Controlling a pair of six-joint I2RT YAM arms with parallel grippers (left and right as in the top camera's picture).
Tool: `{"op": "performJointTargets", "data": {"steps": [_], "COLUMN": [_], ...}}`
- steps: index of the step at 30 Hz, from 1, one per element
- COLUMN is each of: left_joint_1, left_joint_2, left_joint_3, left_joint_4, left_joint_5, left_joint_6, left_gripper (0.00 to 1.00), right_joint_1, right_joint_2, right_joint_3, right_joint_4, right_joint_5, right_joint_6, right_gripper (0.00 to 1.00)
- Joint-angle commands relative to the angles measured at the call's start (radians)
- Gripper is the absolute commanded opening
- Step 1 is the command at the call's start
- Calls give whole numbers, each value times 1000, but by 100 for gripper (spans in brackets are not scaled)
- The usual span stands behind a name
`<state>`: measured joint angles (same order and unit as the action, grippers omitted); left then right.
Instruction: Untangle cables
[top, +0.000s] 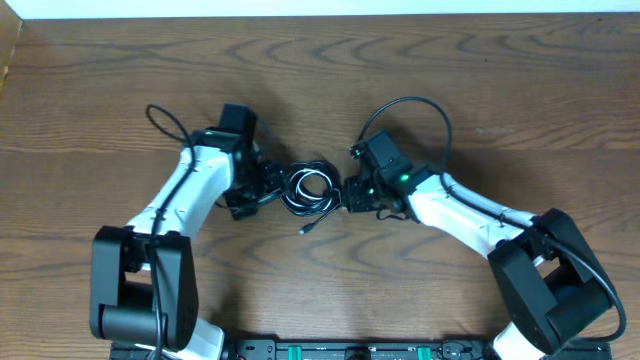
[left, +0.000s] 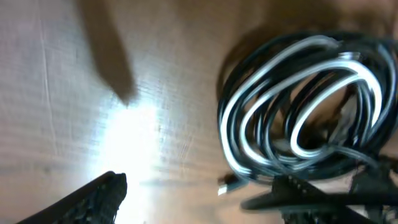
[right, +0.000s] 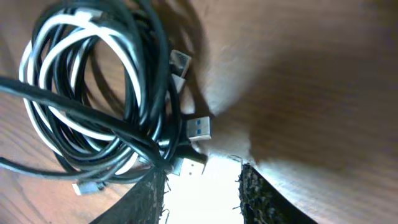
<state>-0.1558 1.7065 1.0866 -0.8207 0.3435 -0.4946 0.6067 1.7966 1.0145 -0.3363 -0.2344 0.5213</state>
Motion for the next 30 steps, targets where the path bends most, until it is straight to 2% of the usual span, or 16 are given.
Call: {"op": "performJointTargets", "data": {"steps": [1, 2, 5, 6, 10, 12, 15, 18, 24, 30], "left_joint_1": [-3, -12, -54, -82, -161, -201, -256, -297, -367, -400], "left_joint_2": [-54, -62, -78, -77, -69, -67, -66, -64, -61, -61], "left_joint_3": [-3, -3, -3, -4, -4, -4, -4, -4, -29, -42], "left_joint_4": [-35, -43, -51, -45, -2, 20, 42, 44, 76, 169], "left_joint_5": [129, 133, 131, 118, 32, -2, -53, -100, -179, -267], "left_joint_6": [2, -4, -46, -93, -247, -318, -410, -499, -674, -770], "left_gripper": [79, 79, 77, 76, 75, 72, 68, 59, 53, 50], "right_joint_1": [-56, -72, -128, -159, -203, -223, -256, -288, -319, -315], "right_joint_2": [3, 3, 3, 3, 4, 4, 4, 3, 4, 6], "right_joint_3": [12, 12, 12, 12, 12, 12, 12, 12, 12, 12], "right_joint_4": [24, 28, 19, 1, -34, -29, -17, -20, -70, -56], "right_joint_5": [-118, -149, -217, -253, -243, -243, -244, -243, -243, -243], "right_joint_6": [-61, -73, -101, -137, -152, -139, -75, -48, -274, -372], "right_gripper": [39, 39, 50, 56, 61, 62, 69, 78, 80, 80]}}
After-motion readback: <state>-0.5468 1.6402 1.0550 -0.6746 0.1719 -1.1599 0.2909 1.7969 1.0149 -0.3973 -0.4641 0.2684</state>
